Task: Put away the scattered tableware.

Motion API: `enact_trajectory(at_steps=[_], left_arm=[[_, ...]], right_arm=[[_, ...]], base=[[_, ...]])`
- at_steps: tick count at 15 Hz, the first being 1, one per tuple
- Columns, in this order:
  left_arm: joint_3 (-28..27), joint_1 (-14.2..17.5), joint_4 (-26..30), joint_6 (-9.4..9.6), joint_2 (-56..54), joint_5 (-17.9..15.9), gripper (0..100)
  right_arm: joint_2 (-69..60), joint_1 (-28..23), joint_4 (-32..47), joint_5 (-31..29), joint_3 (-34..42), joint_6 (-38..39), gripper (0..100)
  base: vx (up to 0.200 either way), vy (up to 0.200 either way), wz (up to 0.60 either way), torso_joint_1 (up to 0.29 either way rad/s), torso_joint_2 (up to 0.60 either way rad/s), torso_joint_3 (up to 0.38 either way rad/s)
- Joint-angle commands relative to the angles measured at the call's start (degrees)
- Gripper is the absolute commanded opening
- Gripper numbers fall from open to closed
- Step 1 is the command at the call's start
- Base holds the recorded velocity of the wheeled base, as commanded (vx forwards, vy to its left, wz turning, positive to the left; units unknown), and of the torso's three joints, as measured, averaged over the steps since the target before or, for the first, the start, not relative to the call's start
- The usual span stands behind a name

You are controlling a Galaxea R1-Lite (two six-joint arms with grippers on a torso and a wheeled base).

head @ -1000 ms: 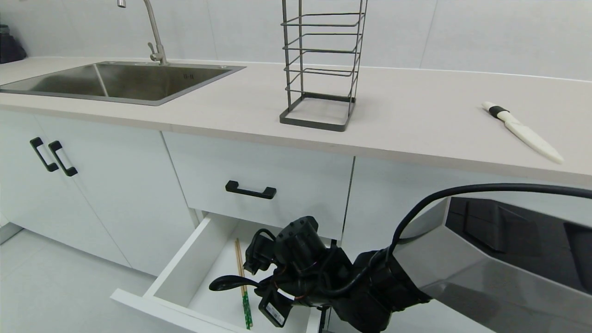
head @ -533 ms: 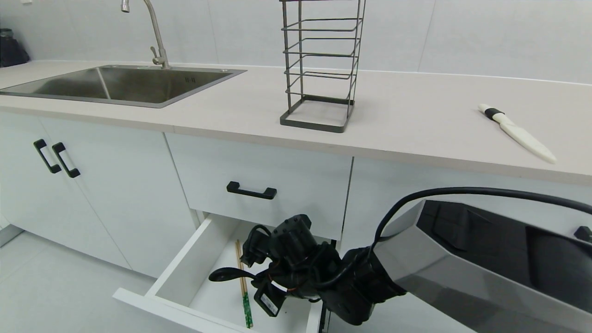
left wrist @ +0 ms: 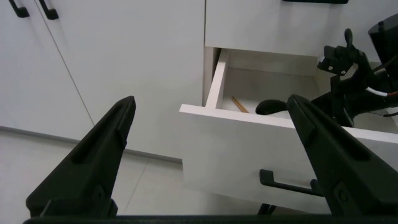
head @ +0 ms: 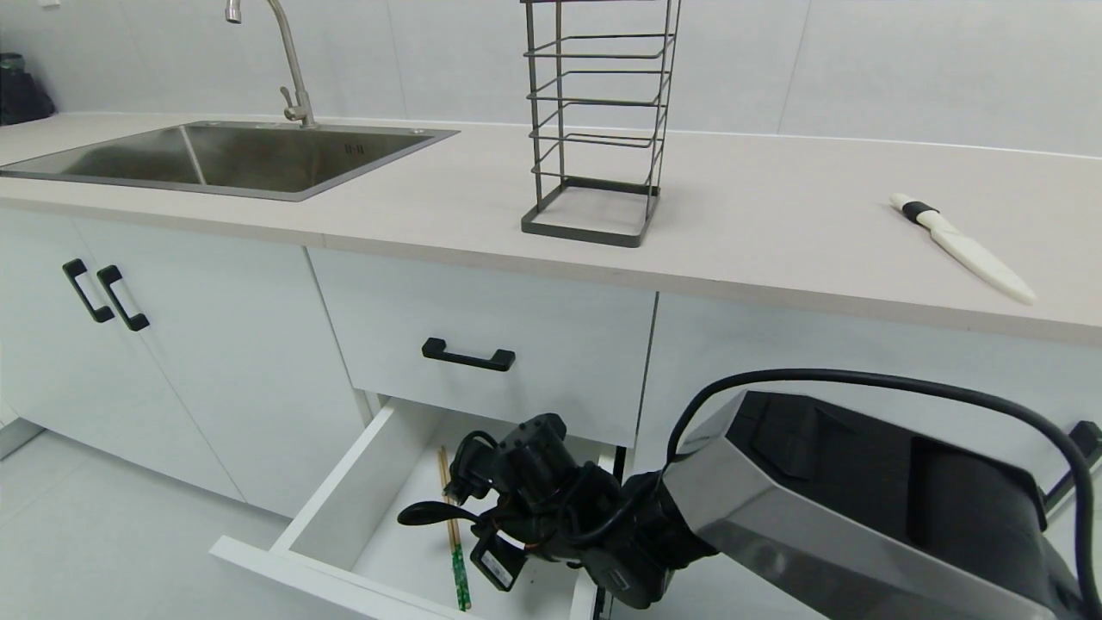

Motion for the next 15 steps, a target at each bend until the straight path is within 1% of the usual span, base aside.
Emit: enact_trajectory(at_steps=[1,15], left_arm=[[0.0,0.0,0.0,0.00,0.0,0.0,100],[0.0,0.0,0.0,0.00,0.0,0.0,100]], right_arm=[[1.1,0.0,0.0,0.0,-0.4,0.0,0],[4.8,0.0,0.2,0.0,-2.7,-0.4,0]], base=[[0.000,0.000,0.00,0.000,0.00,0.000],[0.000,0.000,0.00,0.000,0.00,0.000]])
